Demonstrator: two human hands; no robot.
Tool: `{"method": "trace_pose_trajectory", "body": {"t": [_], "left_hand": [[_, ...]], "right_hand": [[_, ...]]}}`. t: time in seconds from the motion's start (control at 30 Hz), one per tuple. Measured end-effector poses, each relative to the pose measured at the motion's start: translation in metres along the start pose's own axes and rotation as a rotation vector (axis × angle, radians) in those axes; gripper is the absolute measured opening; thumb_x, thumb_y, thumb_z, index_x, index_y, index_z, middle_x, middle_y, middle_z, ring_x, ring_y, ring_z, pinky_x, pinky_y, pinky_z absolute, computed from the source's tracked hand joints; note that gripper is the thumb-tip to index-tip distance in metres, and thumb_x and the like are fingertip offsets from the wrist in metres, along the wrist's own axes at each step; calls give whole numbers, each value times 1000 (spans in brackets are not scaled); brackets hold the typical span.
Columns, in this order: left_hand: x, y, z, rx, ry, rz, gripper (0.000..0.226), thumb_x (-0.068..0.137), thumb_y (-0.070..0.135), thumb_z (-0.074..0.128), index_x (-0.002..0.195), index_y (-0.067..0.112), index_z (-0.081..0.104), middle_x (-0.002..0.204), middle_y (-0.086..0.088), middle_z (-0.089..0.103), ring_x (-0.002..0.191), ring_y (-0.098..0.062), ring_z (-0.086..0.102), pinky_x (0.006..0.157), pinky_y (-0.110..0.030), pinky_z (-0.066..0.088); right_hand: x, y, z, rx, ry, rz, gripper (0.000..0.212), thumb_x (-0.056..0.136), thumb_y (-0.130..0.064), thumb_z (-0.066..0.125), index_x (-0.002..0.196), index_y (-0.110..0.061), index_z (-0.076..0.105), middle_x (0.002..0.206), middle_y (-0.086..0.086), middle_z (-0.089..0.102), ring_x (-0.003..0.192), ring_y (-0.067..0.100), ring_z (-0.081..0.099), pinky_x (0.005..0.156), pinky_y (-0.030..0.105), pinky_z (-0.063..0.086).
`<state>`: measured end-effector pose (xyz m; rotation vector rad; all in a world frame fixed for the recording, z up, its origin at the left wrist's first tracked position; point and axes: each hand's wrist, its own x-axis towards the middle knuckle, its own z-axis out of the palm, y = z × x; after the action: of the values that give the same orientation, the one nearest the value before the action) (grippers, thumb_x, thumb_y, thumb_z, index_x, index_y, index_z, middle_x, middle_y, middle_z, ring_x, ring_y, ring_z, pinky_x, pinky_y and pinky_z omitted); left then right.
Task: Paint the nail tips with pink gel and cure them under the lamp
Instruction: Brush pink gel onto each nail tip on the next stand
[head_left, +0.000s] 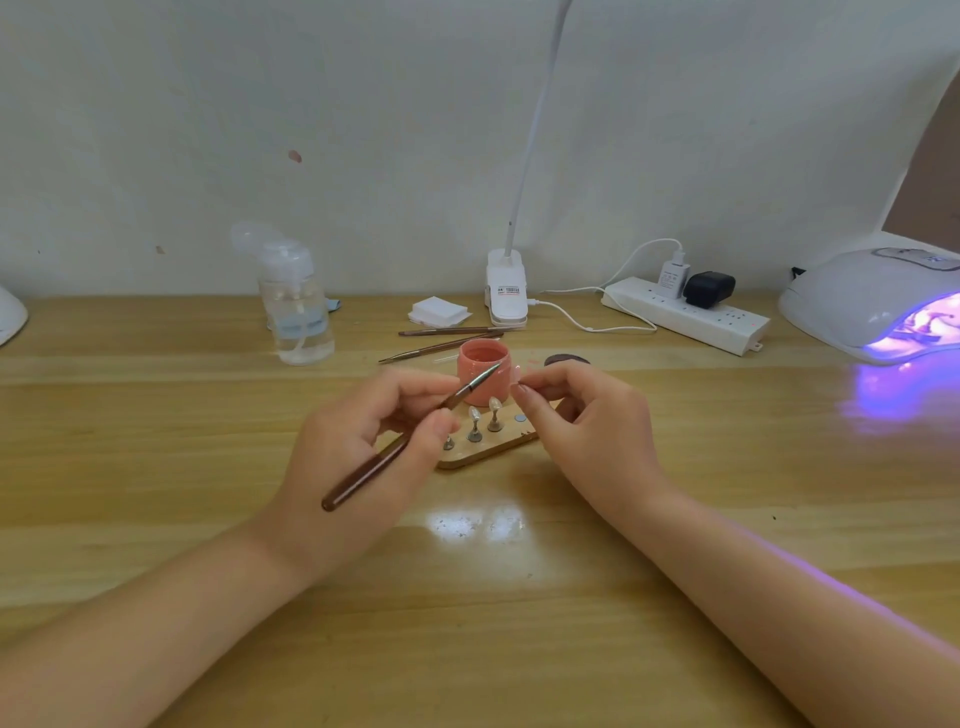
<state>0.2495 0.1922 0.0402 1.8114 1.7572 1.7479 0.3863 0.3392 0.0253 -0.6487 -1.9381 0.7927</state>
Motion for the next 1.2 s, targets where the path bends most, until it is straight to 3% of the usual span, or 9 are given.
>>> {"method": "trace_pose_trajectory", "body": {"t": [0.2,0.33,0.5,0.7,0.87,1.07,1.2], "left_hand": [[-3,1,3,60,-5,88,18,87,32,56,104,34,62,92,13,72,88,-4,68,79,-12,49],[-3,0,4,76,-29,87,17,88,29,59,103,32,64,90,11,72,87,-5,68,77,-12,49],[-5,-3,1,32,-36,49,21,86,31,53,98,22,67,83,9,72,83,-10,69,75,-21,52],[-3,-1,6,-30,-7,19,16,89,33,55,103,37,63,91,15,72,85,-4,68,74,-11,49],[-4,-4,3,15,-12,43,18,88,29,51,96,24,66,83,9,71,82,-9,69,72,-15,50],[-4,-1,6,-62,14,0,16,89,36,54,102,36,64,92,9,72,89,-10,69,76,-16,51],[-4,-2,5,-2,-8,27,17,87,31,52,96,28,66,85,10,71,82,-8,67,72,-12,49]], "right_hand": [[0,1,0,-19,-5,-7,4,85,-17,72,88,-21,73,78,-9,71,53,6,51,58,26,47],[0,2,0,-26,-2,-12,5,85,-19,72,87,-23,73,77,-10,70,53,6,50,57,18,42],[0,2,0,-28,-2,-14,6,85,-19,72,87,-24,72,74,-11,69,53,5,50,57,18,43],[-1,0,1,-20,-24,-37,4,85,-18,72,88,-20,73,76,-11,69,55,18,54,58,32,47],[-1,0,0,-1,-19,-21,4,85,-18,71,88,-21,72,78,-9,70,58,19,56,59,31,49],[-1,-1,0,3,-25,-17,4,85,-19,71,89,-20,72,79,-8,71,58,21,57,60,34,50],[-1,-2,0,7,-24,-16,3,85,-17,71,88,-19,72,80,-6,71,59,23,58,62,37,51]]}}
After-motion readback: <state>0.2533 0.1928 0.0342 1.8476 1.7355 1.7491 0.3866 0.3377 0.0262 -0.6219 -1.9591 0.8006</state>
